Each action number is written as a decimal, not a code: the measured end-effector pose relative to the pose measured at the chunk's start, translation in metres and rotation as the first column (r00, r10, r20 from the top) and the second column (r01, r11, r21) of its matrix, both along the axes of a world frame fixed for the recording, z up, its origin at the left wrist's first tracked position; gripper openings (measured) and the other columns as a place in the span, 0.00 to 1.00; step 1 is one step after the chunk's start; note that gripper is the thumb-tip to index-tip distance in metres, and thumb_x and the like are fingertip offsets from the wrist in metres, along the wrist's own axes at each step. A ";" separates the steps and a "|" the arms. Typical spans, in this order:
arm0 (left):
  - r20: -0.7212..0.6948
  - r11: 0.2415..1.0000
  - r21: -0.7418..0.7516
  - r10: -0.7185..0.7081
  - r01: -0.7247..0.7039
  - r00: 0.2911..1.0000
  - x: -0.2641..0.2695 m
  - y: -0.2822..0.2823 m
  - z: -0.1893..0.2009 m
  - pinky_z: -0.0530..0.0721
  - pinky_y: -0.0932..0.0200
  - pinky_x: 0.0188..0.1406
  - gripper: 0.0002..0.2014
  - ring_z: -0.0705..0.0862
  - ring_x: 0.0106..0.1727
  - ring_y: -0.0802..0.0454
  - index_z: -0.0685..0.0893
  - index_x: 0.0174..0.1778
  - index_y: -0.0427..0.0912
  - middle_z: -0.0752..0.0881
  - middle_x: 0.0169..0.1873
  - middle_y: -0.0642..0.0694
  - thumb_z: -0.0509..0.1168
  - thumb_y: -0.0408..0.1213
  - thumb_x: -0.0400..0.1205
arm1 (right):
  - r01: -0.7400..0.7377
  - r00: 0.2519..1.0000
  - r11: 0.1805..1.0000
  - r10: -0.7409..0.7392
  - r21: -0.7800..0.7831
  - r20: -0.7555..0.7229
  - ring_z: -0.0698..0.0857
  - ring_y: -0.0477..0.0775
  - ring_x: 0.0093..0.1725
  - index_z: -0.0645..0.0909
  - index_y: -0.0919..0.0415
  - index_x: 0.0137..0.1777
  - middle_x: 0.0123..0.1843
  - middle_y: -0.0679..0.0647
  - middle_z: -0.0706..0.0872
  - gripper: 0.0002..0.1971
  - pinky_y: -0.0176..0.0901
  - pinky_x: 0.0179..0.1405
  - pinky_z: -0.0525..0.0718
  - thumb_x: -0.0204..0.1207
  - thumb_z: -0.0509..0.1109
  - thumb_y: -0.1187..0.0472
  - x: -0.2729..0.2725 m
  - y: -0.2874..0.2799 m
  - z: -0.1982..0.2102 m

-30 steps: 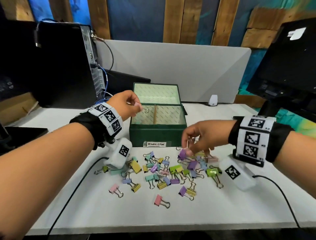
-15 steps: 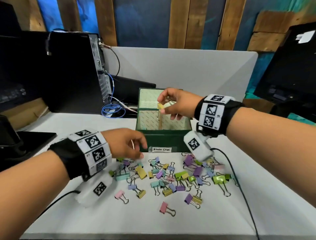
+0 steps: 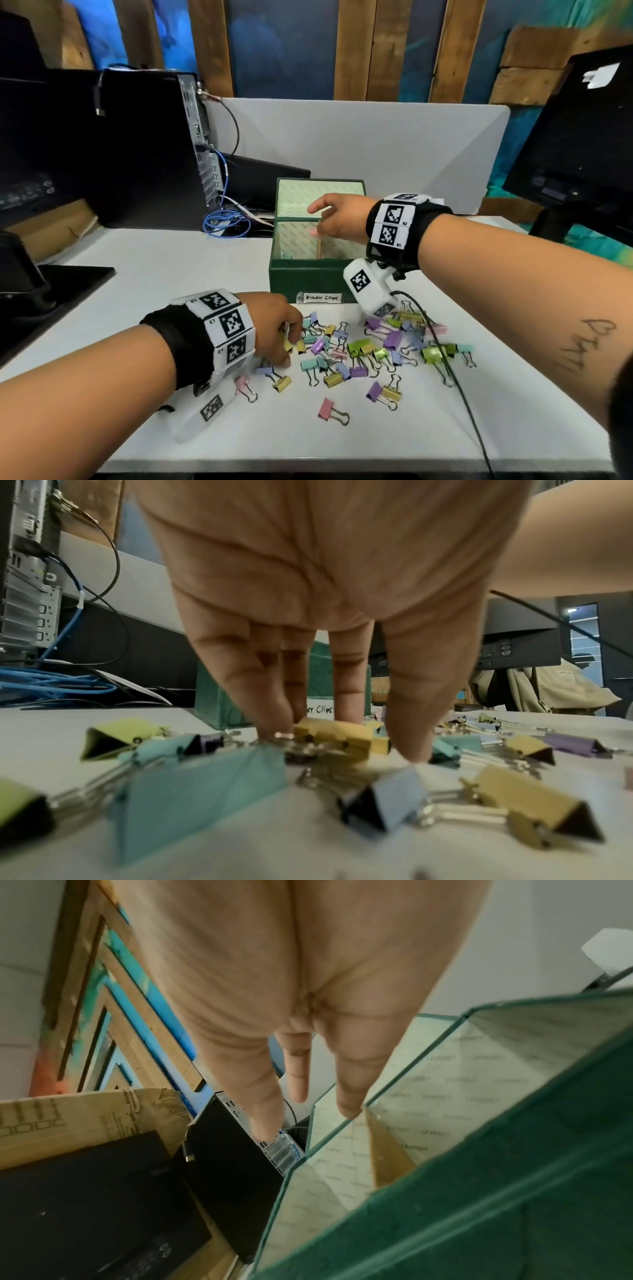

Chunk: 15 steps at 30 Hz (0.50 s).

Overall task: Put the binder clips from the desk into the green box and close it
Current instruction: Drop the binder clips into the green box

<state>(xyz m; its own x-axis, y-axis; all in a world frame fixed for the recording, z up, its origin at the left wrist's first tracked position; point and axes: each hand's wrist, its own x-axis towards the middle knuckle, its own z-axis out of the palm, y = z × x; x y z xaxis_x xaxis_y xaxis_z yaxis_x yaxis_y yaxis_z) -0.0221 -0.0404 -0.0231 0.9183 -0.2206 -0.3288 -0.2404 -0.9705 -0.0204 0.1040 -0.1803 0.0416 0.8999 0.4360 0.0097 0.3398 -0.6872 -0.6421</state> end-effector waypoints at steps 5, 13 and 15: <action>0.028 1.000 -0.008 0.001 0.000 1.000 0.005 0.001 -0.005 0.82 0.56 0.56 0.16 0.81 0.56 0.50 0.82 0.54 0.54 0.82 0.54 0.52 0.73 0.45 0.72 | -0.073 0.995 0.997 0.074 -0.010 0.063 0.84 0.49 0.52 0.79 0.50 0.55 0.60 0.49 0.83 0.10 0.43 0.58 0.82 0.76 0.71 0.62 -0.024 -0.033 0.004; 0.108 0.892 -0.450 0.104 -0.044 0.989 0.013 0.018 0.031 0.86 0.55 0.50 0.09 0.85 0.44 0.53 0.81 0.43 0.55 0.83 0.41 0.56 0.74 0.39 0.71 | -0.434 0.901 0.730 0.333 -0.529 -0.279 0.80 0.38 0.40 0.83 0.48 0.57 0.50 0.48 0.86 0.13 0.33 0.46 0.79 0.76 0.70 0.62 -0.076 -0.067 -0.029; 0.225 0.815 -0.578 0.199 -0.034 0.954 0.026 0.023 0.045 0.86 0.52 0.51 0.10 0.86 0.47 0.50 0.83 0.44 0.52 0.84 0.44 0.55 0.75 0.37 0.71 | -0.460 0.888 0.678 0.367 -0.573 -0.277 0.76 0.36 0.38 0.81 0.46 0.62 0.47 0.44 0.81 0.15 0.33 0.42 0.75 0.75 0.72 0.58 -0.079 -0.062 -0.038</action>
